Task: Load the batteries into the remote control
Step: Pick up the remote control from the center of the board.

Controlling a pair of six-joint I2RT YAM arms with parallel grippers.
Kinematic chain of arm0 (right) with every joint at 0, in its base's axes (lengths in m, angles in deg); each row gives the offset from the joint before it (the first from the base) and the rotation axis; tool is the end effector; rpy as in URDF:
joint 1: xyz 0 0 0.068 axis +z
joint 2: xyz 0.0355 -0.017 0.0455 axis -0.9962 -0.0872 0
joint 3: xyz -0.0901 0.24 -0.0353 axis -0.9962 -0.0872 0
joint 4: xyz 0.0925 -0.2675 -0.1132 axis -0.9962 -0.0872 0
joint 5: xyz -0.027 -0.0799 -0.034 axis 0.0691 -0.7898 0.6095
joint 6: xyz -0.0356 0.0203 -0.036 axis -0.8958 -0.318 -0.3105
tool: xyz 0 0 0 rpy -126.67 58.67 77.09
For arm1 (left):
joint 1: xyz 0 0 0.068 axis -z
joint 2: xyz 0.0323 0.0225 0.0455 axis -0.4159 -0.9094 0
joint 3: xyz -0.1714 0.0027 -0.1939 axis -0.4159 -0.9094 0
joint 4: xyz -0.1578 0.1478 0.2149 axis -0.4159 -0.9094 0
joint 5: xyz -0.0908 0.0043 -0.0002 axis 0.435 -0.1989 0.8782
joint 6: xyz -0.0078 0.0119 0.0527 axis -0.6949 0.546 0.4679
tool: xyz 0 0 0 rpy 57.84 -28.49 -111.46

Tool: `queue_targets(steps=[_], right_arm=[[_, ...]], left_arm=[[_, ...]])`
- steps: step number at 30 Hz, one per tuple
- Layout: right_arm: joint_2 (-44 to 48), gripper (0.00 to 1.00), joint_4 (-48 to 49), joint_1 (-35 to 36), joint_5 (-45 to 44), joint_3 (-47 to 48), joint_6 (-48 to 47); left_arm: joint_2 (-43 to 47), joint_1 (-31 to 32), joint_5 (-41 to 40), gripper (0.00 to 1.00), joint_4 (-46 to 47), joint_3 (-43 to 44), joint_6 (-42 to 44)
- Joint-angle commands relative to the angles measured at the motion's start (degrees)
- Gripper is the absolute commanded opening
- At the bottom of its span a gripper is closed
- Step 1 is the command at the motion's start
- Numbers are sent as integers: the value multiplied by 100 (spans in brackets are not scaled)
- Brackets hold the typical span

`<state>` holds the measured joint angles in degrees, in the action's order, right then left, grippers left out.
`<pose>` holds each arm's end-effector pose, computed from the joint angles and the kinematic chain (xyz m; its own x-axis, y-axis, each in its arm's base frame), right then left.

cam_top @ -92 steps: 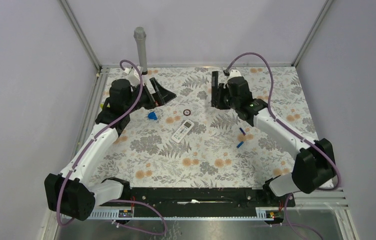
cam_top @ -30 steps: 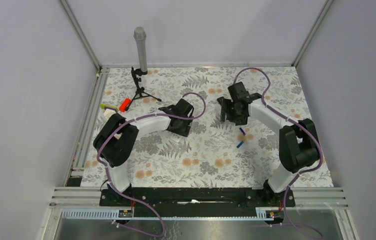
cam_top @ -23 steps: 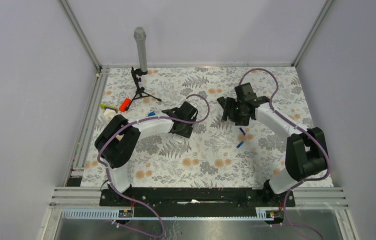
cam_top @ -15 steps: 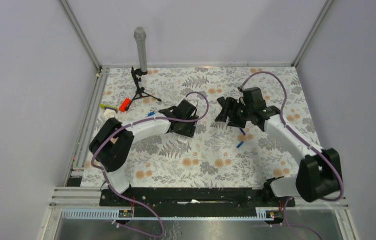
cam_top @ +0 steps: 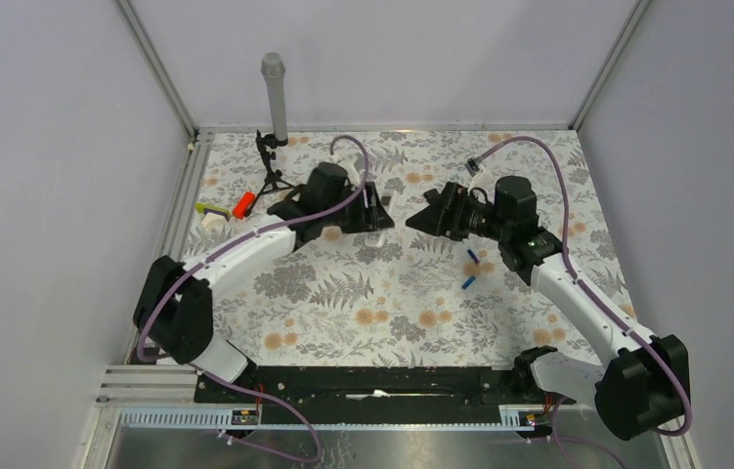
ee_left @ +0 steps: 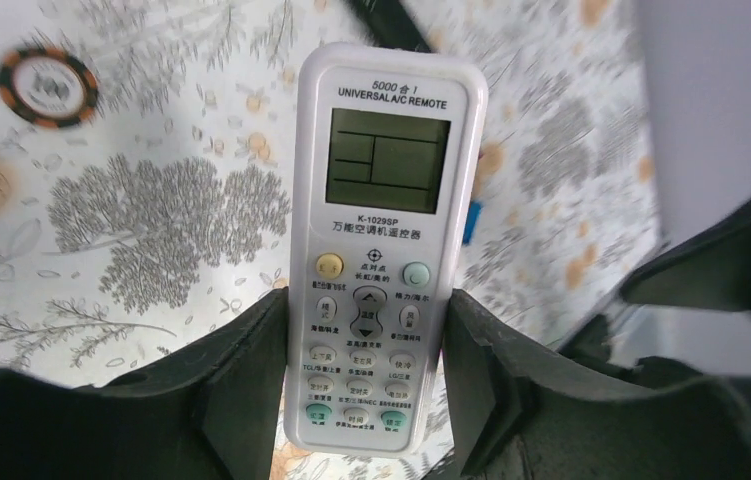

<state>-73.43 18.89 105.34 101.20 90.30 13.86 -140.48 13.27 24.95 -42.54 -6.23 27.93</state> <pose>0.2847 0.1275 0.2816 -0.7000 0.2827 -0.6558 -0.4596 0.5246 0.7166 0.3058 -0.2480 0.2286 -0.8247 -0.0820 -0.5596 0.3145 0.7558 -0.5743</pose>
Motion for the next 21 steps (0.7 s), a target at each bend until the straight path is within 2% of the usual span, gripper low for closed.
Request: queue_targets(steps=[1, 7, 11, 16, 21], right_arm=[[264, 79, 1835, 268, 647, -199, 510], [146, 84, 2030, 671, 364, -376, 533], [375, 83, 3479, 789, -91, -906, 1286], [76, 85, 3065, 942, 115, -467, 1117], [-66, 86, 3741, 1015, 178, -585, 1547]], left_arm=[[733, -527, 922, 34, 767, 24, -448], [1129, -734, 1624, 35, 1525, -210, -1243], [1307, -744, 1830, 34, 2166, -465, -1804], [1458, -744, 1903, 34, 2604, -616, -2244], [1591, -752, 2071, 33, 3320, -882, -3050]])
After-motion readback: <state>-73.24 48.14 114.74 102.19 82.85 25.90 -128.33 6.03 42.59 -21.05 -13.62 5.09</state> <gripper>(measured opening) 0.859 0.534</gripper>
